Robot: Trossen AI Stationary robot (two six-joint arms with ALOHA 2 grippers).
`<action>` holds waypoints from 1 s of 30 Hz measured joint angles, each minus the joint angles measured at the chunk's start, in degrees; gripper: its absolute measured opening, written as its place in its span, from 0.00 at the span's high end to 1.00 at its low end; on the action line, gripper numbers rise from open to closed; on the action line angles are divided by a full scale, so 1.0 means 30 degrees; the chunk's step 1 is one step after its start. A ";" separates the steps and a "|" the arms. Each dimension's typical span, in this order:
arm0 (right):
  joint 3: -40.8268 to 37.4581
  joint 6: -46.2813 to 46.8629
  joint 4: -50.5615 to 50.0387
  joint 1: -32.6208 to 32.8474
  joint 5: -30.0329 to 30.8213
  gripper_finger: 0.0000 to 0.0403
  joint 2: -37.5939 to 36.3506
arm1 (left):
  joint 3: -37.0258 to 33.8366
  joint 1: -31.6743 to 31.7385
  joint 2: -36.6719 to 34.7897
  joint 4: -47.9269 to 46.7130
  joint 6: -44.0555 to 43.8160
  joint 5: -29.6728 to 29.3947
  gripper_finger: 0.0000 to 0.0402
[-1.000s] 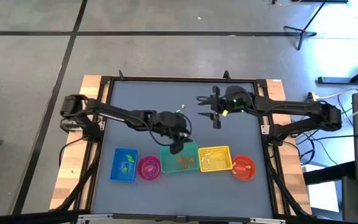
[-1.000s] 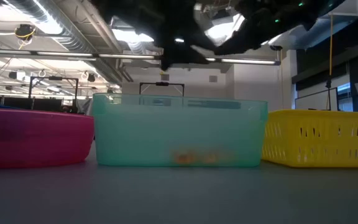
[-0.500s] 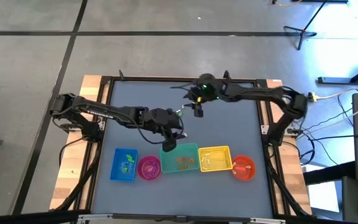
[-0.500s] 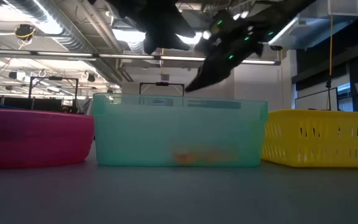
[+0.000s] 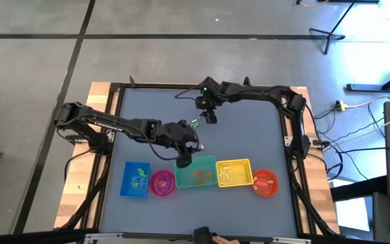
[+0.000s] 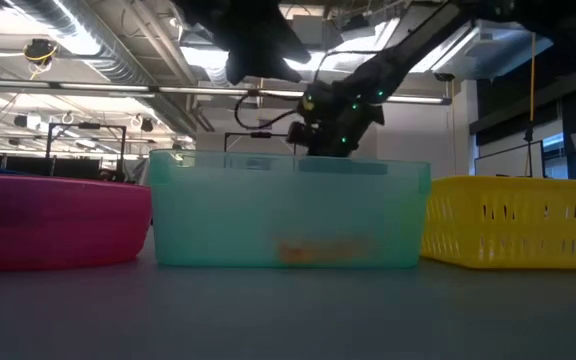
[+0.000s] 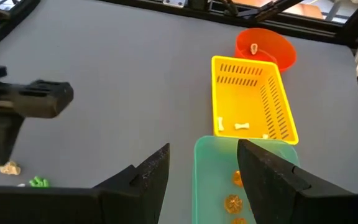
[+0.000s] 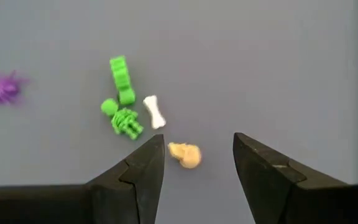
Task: Sort Halloween decoration
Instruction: Put the white skull toy into the orange bin
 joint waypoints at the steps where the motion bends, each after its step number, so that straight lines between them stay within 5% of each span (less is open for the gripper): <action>1: 0.0000 -0.0222 -0.0075 0.0007 -0.0007 0.53 0.0178 | -0.0004 -0.0045 0.0000 -0.0057 0.0000 -0.0042 0.57; 30: -0.0001 -0.2594 -0.0441 0.0021 0.2285 0.53 0.0917 | -0.0007 -0.0073 0.0015 0.0036 -0.0055 -0.0590 0.57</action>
